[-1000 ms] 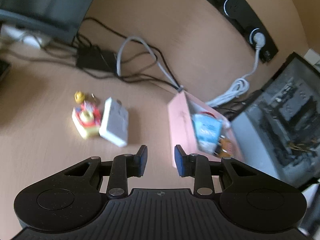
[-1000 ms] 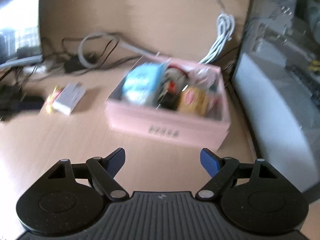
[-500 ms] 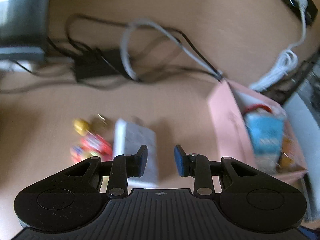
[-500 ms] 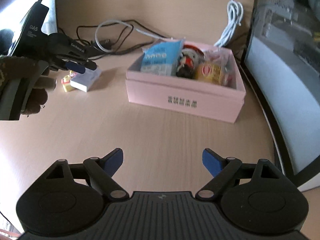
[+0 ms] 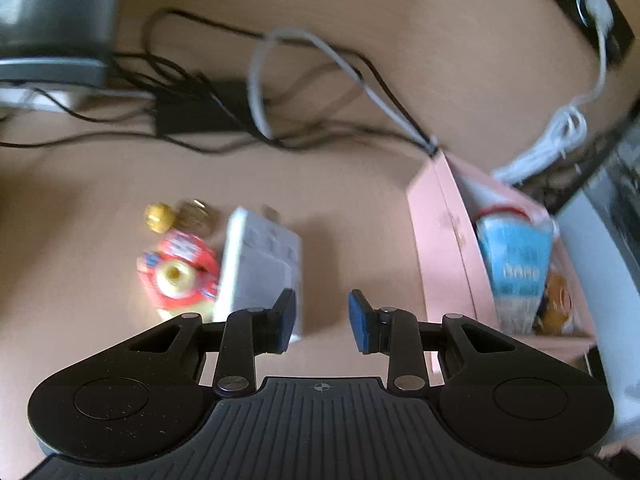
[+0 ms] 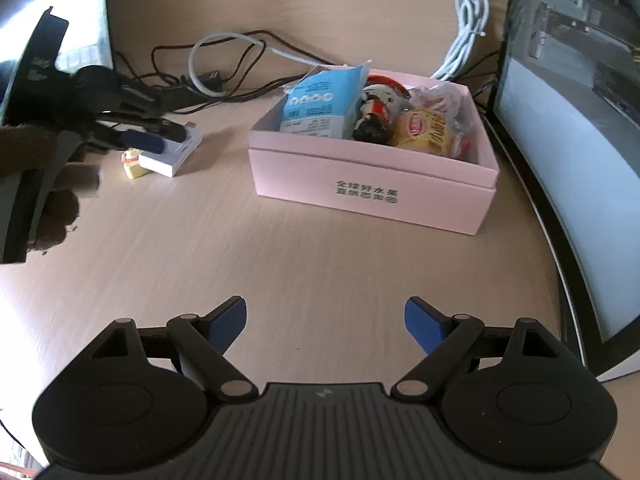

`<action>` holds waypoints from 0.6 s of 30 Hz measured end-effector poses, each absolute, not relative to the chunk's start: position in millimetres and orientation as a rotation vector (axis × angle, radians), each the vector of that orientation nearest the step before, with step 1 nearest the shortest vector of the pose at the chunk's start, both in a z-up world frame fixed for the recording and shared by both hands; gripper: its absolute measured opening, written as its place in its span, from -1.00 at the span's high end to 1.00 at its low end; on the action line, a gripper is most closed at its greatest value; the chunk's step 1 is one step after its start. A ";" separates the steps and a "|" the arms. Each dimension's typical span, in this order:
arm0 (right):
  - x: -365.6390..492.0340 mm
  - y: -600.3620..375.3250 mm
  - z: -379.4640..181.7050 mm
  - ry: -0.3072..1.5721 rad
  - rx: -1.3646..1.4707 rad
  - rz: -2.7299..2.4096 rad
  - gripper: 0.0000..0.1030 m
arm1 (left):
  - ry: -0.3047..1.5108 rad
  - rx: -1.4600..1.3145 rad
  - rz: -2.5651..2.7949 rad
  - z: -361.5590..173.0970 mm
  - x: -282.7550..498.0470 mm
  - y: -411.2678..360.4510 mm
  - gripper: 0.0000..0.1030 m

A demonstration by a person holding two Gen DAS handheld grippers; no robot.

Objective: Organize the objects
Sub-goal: 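Move the left tool toward the white USB hub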

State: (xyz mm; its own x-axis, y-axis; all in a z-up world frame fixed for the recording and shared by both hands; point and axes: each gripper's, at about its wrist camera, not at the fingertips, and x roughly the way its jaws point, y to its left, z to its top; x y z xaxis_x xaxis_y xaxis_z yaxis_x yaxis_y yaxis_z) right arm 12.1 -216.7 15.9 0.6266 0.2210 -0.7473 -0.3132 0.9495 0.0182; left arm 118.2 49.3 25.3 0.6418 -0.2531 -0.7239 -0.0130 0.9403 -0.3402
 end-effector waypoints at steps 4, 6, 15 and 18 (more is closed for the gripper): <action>12.4 -211.2 17.2 0.835 -0.135 0.314 -0.69 | 0.916 -0.380 -0.184 15.5 116.9 39.0 0.41; 13.5 -210.4 17.8 0.837 -0.136 0.314 -0.69 | 0.944 -0.408 -0.235 11.4 108.6 36.3 0.41; 38.5 -171.1 25.5 0.806 -0.136 0.406 -0.69 | 0.795 -0.477 -0.060 49.0 32.1 97.9 0.41; 48.3 -129.1 38.5 0.737 -0.200 0.491 -0.69 | 0.764 -0.516 0.023 54.9 12.1 138.2 0.41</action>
